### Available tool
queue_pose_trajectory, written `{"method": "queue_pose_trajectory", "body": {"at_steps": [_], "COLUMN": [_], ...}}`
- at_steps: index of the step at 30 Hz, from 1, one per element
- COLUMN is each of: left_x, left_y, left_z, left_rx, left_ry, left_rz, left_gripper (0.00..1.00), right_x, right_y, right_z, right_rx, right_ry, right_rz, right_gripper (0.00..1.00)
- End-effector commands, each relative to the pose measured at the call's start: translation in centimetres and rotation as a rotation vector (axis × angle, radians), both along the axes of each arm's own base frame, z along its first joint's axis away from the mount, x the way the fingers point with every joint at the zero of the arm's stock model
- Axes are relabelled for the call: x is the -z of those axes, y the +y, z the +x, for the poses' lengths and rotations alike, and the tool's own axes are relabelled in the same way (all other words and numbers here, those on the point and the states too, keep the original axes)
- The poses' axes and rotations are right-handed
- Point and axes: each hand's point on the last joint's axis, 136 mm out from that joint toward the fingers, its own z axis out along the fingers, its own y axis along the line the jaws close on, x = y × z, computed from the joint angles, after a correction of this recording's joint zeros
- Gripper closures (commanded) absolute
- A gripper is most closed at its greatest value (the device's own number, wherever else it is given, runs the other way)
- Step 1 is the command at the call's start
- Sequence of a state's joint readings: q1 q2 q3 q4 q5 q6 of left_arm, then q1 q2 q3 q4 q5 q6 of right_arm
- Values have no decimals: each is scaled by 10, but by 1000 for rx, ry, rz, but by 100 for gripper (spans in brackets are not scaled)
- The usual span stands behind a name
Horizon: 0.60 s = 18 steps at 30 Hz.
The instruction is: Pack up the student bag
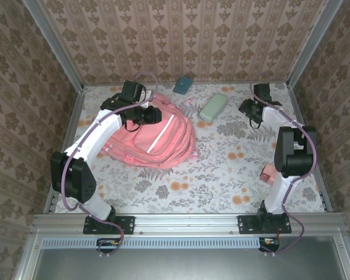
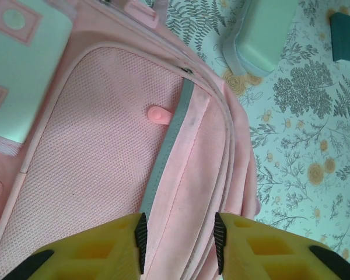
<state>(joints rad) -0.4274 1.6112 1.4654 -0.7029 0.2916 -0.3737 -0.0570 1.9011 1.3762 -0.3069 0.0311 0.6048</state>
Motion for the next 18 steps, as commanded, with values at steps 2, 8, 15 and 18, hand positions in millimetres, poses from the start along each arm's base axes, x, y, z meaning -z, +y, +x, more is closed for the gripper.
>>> {"method": "queue_pose_trajectory", "body": {"at_steps": [2,8,15,18], "left_x": [-6,-9,-10,-10], "left_y": [-1,1,1,-2], "left_z": [1,-3,-2,0], "left_rx": [-6,-26,-25,-20], "left_ry": [-9,-8,-13,-12], "left_rz": [-7,-24,-25,-33], "left_gripper": [58,55,53,52], "right_x": [14,41,74,85], "right_y": [-25,-48,-33,-12], "right_z": [17,39,29,14], "right_rx": [47,84,60,44], "right_ry": [51,113,240,269], "right_rz": [3,97,189,255], "right_gripper": [39,39,41,42]}}
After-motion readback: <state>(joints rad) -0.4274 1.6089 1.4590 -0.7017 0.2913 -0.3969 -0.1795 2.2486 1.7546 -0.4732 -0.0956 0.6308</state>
